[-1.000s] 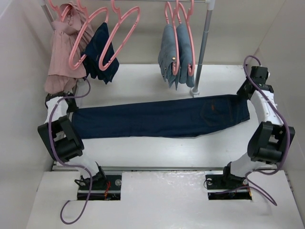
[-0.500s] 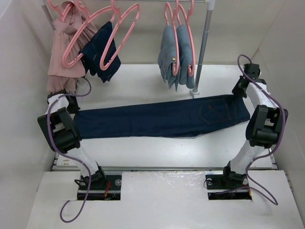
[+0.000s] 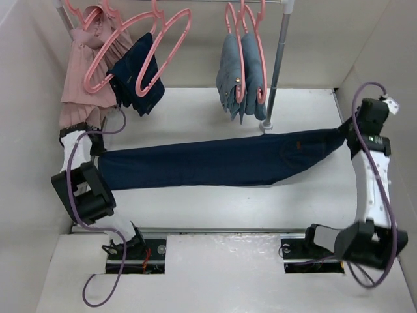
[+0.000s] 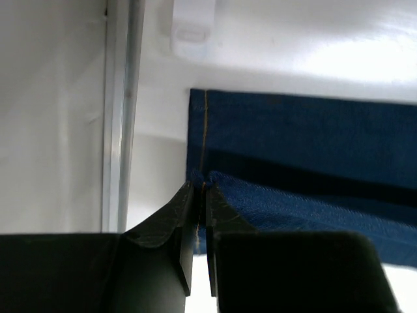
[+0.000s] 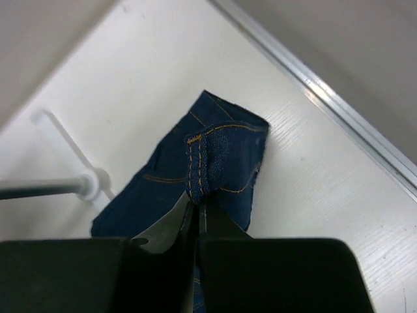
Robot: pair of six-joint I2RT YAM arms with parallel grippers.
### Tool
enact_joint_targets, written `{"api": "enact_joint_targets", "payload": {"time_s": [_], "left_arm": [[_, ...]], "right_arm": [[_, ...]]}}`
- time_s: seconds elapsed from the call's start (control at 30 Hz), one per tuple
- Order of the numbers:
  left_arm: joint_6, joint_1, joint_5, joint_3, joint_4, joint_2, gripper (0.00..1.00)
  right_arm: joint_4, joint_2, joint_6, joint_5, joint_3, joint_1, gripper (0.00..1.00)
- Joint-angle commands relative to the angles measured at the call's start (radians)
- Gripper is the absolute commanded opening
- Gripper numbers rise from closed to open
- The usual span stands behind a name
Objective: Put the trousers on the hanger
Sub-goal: Fold the trousers at the center of the board.
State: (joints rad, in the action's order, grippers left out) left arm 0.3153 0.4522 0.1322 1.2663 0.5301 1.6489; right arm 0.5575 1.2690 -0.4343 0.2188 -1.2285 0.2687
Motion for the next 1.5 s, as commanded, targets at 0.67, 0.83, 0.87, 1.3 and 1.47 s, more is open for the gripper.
{"api": "enact_joint_targets", "payload": {"time_s": [0.67,0.83,0.87,1.3,1.47], "left_arm": [[0.079,0.017,0.012,0.037,0.111,-0.045,0.0],[0.044,0.017,0.012,0.128,0.073,0.058,0.0],[0.028,0.017,0.012,0.14,0.073,0.09,0.0],[0.007,-0.032,-0.04,0.163,0.053,0.206,0.18],[-0.004,-0.032,-0.06,0.172,0.044,0.216,0.46]], "right_arm": [[-0.125,-0.116,-0.092,0.016,0.132,0.033,0.0],[-0.136,0.119,-0.06,-0.002,-0.041,0.033,0.0],[-0.136,0.18,-0.049,-0.015,-0.058,0.033,0.0],[-0.111,0.49,-0.006,-0.064,-0.19,0.033,0.22],[-0.085,0.512,0.035,-0.053,-0.201,0.033,0.91]]}}
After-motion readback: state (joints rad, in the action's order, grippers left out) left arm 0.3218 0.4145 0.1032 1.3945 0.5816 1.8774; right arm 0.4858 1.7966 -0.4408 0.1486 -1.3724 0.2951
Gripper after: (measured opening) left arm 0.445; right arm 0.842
